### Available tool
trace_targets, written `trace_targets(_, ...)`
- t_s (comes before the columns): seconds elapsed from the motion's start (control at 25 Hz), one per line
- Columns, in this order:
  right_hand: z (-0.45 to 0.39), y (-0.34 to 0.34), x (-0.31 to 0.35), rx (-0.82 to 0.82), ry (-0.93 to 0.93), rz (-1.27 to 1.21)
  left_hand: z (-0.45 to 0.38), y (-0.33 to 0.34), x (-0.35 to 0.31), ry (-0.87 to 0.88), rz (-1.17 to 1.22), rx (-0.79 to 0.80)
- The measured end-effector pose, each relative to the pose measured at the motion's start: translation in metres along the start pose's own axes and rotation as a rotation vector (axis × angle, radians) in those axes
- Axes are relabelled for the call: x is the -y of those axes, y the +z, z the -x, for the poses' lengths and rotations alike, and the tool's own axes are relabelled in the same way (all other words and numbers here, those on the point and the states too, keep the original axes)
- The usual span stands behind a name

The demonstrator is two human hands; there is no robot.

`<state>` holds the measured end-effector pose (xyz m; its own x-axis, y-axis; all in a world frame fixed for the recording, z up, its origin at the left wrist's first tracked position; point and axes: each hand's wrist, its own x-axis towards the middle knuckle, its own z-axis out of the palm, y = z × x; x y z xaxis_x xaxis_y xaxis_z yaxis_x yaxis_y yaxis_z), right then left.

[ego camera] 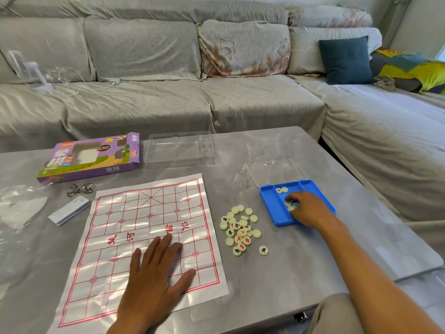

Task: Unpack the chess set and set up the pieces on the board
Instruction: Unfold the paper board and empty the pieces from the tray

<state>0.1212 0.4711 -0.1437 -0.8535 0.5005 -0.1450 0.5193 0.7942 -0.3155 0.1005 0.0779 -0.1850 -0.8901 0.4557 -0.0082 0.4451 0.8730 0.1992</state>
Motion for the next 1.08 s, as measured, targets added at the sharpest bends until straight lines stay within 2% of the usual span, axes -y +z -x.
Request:
trace_targets(0.2,-0.007,0.01,0.002,-0.154,-0.021,-0.011,0.002,0.0,0.001,-0.002,0.003,0.014)
trace_targets(0.4,-0.008,0.014,0.009,-0.225,-0.005,0.006,0.003,-0.003,0.0,-0.001,0.014,0.007)
trace_targets(0.84,-0.009,0.02,0.017,-0.142,0.065,0.171,0.002,-0.003,-0.001,-0.004,0.001,0.023)
trace_targets(0.96,-0.006,0.014,0.016,-0.137,0.106,0.13,0.003,-0.003,-0.001,-0.004,0.022,0.005)
trace_targets(1.08,0.005,0.005,0.038,-0.198,-0.016,-0.056,0.002,0.0,0.0,-0.003,0.045,-0.011)
